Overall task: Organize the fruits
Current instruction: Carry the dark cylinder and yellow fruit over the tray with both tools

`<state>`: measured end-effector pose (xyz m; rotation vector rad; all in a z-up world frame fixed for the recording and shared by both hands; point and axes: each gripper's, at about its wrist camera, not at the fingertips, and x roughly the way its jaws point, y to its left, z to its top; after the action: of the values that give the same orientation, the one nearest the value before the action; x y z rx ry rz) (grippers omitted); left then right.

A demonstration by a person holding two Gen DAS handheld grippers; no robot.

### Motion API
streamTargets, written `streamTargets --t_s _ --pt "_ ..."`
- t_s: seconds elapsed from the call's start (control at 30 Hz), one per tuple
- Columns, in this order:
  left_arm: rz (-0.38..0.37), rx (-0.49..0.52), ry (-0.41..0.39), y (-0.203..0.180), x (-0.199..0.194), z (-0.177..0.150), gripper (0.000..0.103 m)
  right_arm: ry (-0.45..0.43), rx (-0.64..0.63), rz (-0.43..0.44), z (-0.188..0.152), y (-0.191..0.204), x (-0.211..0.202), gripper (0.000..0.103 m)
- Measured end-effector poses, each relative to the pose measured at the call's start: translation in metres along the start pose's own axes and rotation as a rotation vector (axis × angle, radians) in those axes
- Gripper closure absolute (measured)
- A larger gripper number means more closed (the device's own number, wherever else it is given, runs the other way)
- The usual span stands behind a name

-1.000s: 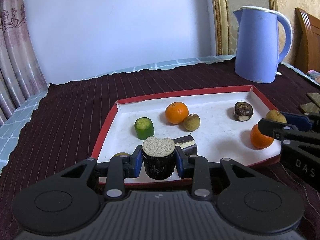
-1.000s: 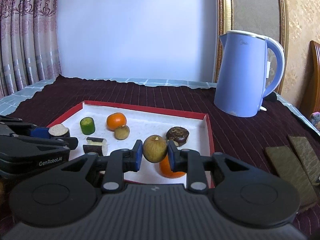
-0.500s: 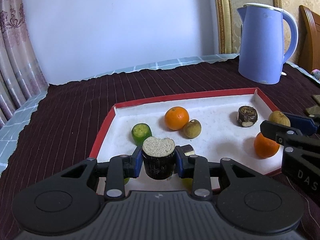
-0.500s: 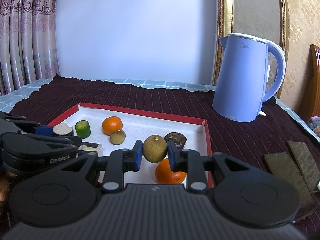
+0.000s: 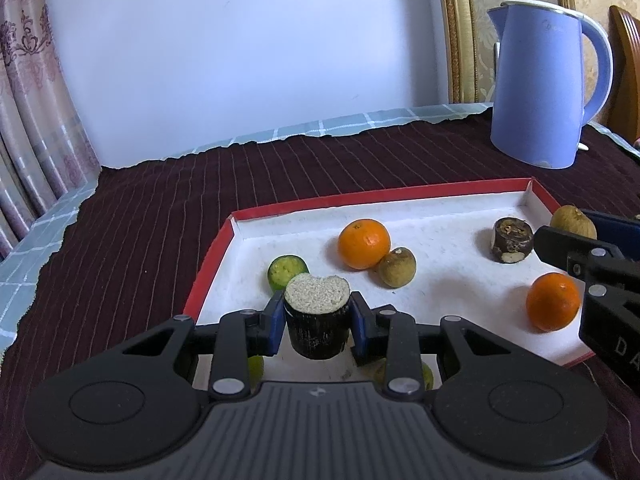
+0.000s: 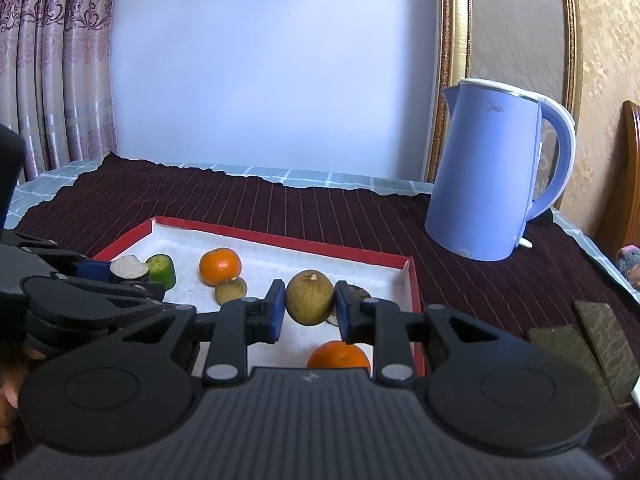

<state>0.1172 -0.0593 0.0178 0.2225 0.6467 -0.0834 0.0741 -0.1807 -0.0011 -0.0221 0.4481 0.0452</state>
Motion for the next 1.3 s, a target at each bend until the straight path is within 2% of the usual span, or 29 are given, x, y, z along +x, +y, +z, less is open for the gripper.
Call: streamTargets --t_s 0.67,1.3 --pt "0.037 0.007 0.031 -0.001 0.026 0.013 0.07 0.014 0.009 -0.012 0.008 -0.004 0.023 0.078" --pt "0.063 -0.002 0.018 -0.003 0.04 0.02 0.07 0.031 0.033 -0.018 0.009 -0.007 0.047 0.078"
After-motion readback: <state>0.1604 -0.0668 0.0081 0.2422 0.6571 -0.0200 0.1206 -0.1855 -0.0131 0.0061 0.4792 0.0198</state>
